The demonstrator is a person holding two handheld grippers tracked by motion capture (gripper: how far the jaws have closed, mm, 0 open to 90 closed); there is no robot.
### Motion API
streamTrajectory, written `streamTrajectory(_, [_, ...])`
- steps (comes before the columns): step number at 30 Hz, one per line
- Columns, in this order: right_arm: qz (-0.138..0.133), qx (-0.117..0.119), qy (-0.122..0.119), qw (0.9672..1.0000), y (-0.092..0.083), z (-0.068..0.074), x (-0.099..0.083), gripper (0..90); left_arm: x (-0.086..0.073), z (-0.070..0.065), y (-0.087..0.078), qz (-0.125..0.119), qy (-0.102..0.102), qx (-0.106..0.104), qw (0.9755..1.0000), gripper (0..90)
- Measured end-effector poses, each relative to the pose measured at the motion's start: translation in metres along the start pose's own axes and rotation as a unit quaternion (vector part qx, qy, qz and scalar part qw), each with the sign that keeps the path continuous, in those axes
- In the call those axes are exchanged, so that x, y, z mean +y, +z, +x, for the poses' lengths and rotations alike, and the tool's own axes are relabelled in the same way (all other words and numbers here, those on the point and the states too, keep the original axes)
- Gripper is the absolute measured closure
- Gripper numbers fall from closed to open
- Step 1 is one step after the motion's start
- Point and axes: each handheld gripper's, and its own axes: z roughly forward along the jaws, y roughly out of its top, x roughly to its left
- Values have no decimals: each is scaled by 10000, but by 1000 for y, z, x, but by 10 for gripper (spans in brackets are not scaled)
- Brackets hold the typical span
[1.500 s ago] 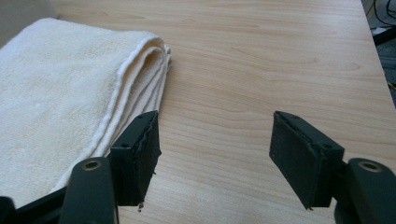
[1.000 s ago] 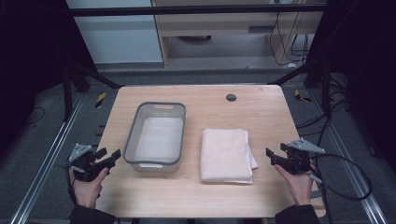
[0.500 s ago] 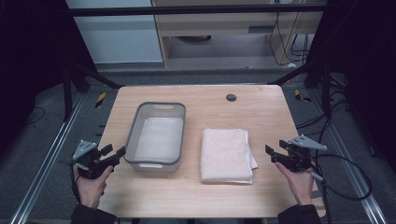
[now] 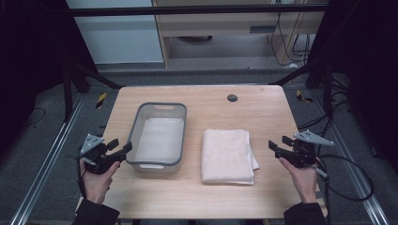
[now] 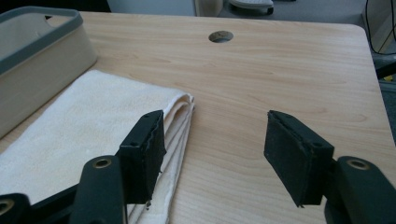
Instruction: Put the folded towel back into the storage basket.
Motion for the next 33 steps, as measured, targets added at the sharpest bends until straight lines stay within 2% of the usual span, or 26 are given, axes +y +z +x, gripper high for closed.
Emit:
streamTrajectory(5, [-129, 100, 15, 9999, 2, 4, 10, 382, 8, -12, 7, 12, 78, -92, 9999, 396])
streamTrajectory(6, [-131, 127, 17, 9998, 2, 5, 12, 383, 12, -19, 11, -10, 149, -133, 9998, 397])
streamTrajectory(7, [-131, 127, 17, 9998, 2, 5, 12, 383, 12, -19, 11, -10, 149, -133, 9998, 399])
streamTrajectory(10, [-180, 195, 0, 9996, 6, 8, 19, 383, 17, -32, 18, -22, 224, -259, 9994, 399])
streamTrajectory(18, [-238, 262, -89, 9993, 8, 12, 32, 382, 22, -55, 29, -19, 328, -440, 9985, 408])
streamTrajectory(21, [-236, 296, -93, 9992, 10, 12, 35, 381, 24, -61, 31, -18, 365, -488, 9981, 410])
streamTrajectory(24, [-203, 297, -120, 9993, 12, 13, 37, 378, 27, -73, 35, 9, 491, -582, 9971, 412])
streamTrajectory(33, [-259, 343, -109, 9990, 17, 14, 40, 365, 27, -96, 45, 60, 583, -764, 9954, 422])
